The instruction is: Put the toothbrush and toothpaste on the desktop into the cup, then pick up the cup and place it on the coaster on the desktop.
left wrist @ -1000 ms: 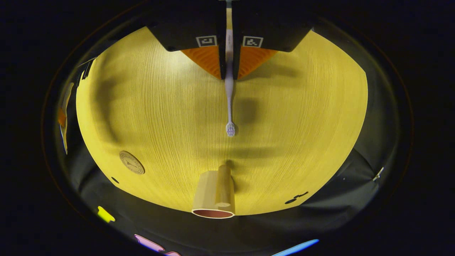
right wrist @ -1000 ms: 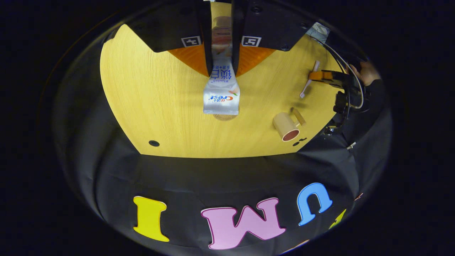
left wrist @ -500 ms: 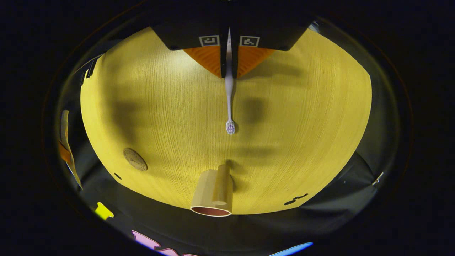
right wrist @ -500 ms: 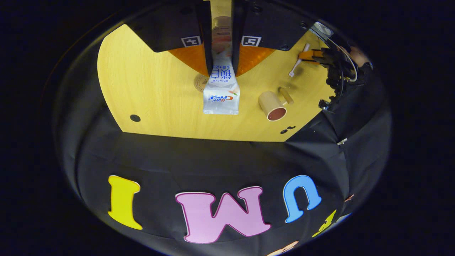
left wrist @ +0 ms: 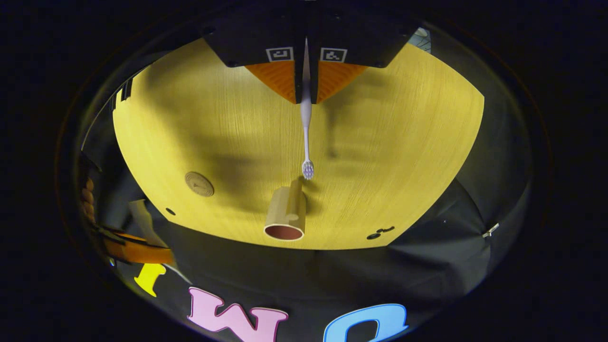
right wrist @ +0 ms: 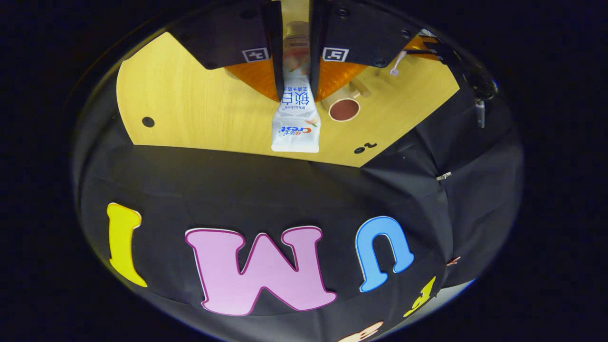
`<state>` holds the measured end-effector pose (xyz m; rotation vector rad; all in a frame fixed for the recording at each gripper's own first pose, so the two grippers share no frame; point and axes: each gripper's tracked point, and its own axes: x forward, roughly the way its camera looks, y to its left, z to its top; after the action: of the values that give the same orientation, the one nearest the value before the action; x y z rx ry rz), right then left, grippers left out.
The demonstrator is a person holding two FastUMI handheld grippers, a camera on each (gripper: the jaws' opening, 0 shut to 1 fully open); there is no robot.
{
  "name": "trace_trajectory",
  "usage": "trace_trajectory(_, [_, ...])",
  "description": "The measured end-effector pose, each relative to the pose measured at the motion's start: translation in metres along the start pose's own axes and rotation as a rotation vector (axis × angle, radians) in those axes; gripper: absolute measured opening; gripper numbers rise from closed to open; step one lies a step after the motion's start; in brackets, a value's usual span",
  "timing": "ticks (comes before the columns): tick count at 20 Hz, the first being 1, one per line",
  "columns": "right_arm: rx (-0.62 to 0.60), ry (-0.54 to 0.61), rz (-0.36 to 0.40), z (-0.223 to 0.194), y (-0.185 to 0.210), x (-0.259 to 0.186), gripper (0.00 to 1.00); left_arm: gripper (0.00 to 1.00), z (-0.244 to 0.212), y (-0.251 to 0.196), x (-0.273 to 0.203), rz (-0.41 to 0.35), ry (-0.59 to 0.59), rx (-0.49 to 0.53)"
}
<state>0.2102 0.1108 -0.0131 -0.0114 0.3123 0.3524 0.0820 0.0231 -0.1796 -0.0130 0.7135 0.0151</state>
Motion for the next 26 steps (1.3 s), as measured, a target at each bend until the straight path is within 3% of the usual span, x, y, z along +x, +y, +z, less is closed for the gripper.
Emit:
trace_trajectory(5, [0.027,-0.08,0.031,0.034,0.036,0.049,0.25,0.06,0.012,0.003,-0.029,-0.02,-0.077,-0.074])
trace_trajectory(10, [0.008,-0.185,0.074,0.058,0.077,0.094,0.25,0.06,0.022,0.021,-0.042,0.011,-0.154,-0.083])
trace_trajectory(17, [-0.049,-0.251,0.108,0.046,0.113,0.143,0.25,0.06,0.025,0.041,-0.052,0.029,-0.24,-0.117])
trace_trajectory(26, [-0.072,-0.244,0.113,0.009,0.115,0.178,0.26,0.06,0.038,0.061,-0.061,0.036,-0.355,-0.212])
